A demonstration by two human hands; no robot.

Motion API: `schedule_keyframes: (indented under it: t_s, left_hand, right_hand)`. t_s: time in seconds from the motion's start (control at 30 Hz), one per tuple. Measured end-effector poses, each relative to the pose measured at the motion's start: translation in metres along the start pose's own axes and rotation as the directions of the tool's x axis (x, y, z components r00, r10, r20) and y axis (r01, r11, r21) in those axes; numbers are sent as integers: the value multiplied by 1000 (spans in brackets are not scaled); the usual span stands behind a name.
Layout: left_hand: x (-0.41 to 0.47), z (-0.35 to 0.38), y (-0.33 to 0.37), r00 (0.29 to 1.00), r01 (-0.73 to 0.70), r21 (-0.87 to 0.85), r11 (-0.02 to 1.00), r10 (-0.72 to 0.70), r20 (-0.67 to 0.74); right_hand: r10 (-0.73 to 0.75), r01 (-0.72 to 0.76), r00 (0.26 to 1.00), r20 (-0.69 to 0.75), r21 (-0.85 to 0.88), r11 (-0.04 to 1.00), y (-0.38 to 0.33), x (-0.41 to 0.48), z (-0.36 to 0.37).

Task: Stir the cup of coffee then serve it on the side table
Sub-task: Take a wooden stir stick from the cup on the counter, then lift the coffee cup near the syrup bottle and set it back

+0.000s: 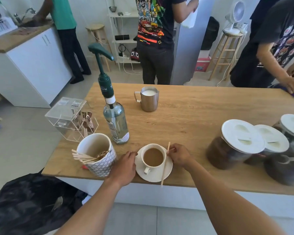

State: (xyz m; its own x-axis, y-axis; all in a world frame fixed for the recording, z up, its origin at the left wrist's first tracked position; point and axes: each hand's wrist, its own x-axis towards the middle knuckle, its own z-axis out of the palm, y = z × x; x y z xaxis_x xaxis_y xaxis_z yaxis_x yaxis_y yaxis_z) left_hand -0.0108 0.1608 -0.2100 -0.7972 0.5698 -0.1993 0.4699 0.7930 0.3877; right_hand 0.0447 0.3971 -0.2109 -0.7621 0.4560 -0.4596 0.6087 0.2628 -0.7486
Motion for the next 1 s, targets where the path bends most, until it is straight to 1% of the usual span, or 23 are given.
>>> schedule_keyframes:
  t_s: [0.17,0.47,0.6,1.0]
  left_hand:
    - [-1,1,2,1000,9,0,1000,-9,-10]
    - [1,3,2,1000,19,-5,1000,-19,-15]
    - [0,3,2,999,24,0,1000,-24,-27]
    - [-1,2,4,999,17,0,1000,-17,-33]
  right_hand:
    - [-33,34,999,15,-36,999,7,3,1]
    - [-77,79,996,43,-31,996,13,9,1]
    - [-112,116,992,56,-82,990,13,10,0]
    - [-88,90,996,29,-85,992,16,16,1]
